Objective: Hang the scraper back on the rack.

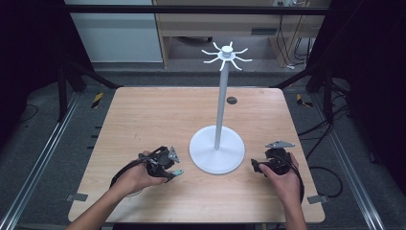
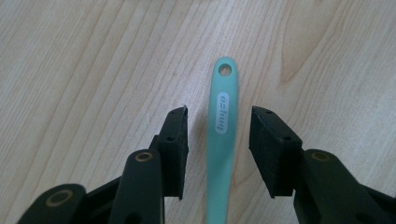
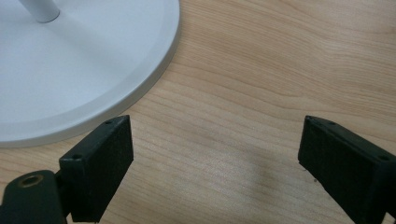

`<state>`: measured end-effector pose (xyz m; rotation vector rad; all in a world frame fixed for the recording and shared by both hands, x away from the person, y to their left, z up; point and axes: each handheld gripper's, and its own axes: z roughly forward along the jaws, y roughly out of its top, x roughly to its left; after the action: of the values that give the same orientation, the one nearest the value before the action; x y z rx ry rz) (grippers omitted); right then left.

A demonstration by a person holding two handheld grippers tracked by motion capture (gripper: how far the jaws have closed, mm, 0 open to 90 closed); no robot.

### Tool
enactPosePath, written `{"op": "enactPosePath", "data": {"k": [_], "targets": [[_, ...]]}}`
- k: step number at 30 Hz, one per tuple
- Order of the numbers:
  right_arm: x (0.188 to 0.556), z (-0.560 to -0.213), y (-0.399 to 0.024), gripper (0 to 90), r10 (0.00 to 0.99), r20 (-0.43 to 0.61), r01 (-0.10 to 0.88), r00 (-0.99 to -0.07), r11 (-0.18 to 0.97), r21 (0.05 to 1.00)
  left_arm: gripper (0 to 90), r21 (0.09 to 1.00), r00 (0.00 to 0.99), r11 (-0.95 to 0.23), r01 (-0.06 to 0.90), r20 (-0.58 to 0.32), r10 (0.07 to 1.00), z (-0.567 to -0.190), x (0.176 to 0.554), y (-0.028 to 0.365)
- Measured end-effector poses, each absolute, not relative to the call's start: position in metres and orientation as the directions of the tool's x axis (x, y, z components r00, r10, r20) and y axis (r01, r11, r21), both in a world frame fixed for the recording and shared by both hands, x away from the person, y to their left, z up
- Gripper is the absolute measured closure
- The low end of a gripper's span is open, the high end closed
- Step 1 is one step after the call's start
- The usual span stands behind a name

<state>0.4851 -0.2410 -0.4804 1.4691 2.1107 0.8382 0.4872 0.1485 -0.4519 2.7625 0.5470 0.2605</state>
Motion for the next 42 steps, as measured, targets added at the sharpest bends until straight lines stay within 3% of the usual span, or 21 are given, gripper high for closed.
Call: {"op": "enactPosePath", "data": {"k": [22, 42], "targets": [[0.485, -0.480, -0.241, 10.5, 0.940, -0.007, 0.677, -0.342, 0.252, 0.692, 62.2, 0.261, 0.919, -0.900, 0.349, 0.093, 0.384, -0.462, 0.497, 0.136], [0.485, -0.480, -0.242, 10.5, 0.939, -0.009, 0.676, -0.343, 0.254, 0.692, 68.5, 0.257, 0.918, -0.897, 0.360, 0.074, 0.389, -0.465, 0.500, 0.132]]}}
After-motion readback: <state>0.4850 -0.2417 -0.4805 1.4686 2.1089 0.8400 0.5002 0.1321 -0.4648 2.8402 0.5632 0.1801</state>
